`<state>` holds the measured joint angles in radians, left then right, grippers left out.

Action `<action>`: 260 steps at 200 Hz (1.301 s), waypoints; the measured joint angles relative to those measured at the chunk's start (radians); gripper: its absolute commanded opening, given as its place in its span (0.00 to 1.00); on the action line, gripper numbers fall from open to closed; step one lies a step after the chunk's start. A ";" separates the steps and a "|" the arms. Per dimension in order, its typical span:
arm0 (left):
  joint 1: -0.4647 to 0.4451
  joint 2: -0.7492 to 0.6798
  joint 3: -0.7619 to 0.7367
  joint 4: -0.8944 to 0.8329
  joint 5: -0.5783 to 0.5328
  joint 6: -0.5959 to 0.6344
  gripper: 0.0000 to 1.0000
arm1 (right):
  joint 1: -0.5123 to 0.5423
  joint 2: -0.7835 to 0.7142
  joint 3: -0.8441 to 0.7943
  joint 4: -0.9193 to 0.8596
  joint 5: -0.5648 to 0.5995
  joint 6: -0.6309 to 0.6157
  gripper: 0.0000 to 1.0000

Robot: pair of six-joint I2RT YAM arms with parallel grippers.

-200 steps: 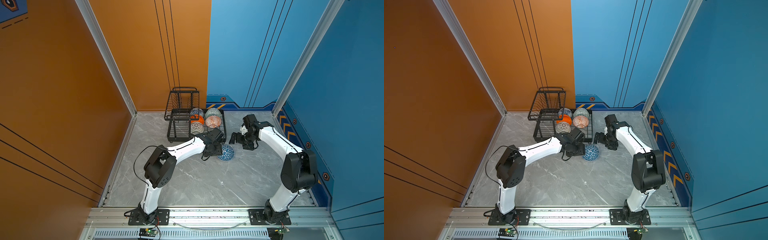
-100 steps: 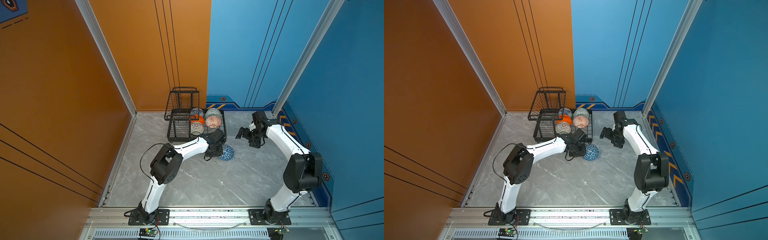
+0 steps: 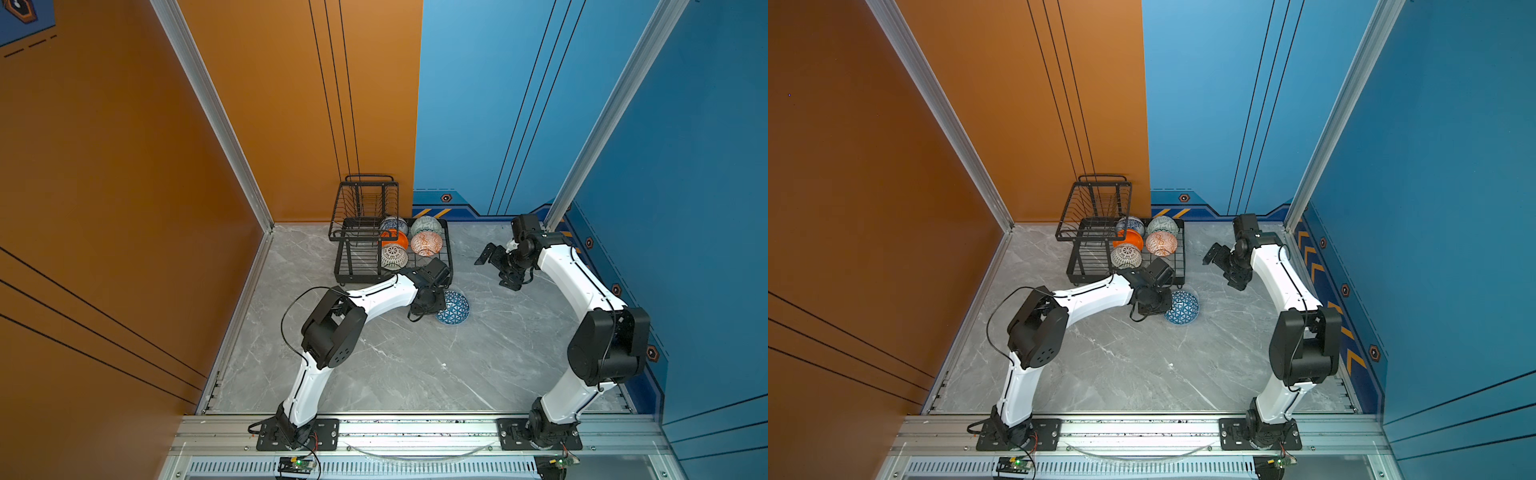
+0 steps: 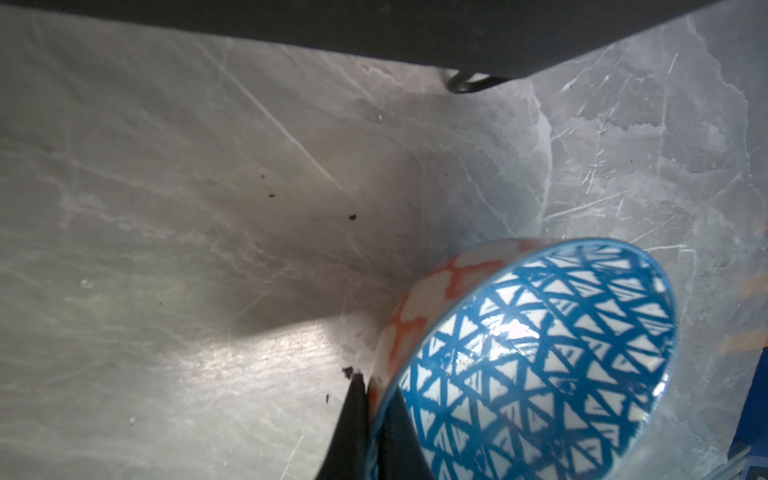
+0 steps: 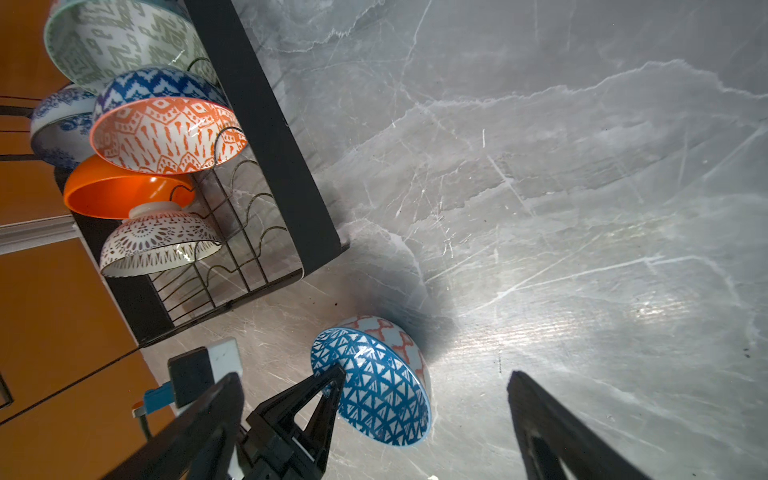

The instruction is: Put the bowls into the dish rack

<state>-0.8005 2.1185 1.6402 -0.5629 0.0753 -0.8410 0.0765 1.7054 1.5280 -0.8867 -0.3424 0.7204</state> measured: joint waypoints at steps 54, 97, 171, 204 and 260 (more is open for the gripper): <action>0.002 -0.080 0.014 -0.018 -0.082 0.061 0.00 | -0.016 0.000 0.140 -0.012 -0.050 0.082 1.00; 0.007 -0.172 0.128 0.001 -0.225 0.115 0.00 | -0.018 0.000 0.323 -0.012 -0.085 0.185 1.00; 0.007 -0.275 -0.010 0.378 -0.567 0.289 0.00 | 0.047 0.032 0.529 0.034 -0.134 0.371 1.00; 0.008 -0.266 -0.019 0.532 -0.660 0.400 0.00 | 0.107 0.062 0.542 0.069 -0.137 0.443 1.00; 0.007 -0.201 -0.023 0.764 -0.730 0.566 0.00 | 0.159 0.108 0.545 0.117 -0.137 0.526 0.82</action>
<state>-0.7933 1.9171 1.6169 0.2016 -0.6544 -0.2752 0.2356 1.8133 2.0731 -0.7696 -0.4793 1.2461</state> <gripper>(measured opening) 0.082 0.872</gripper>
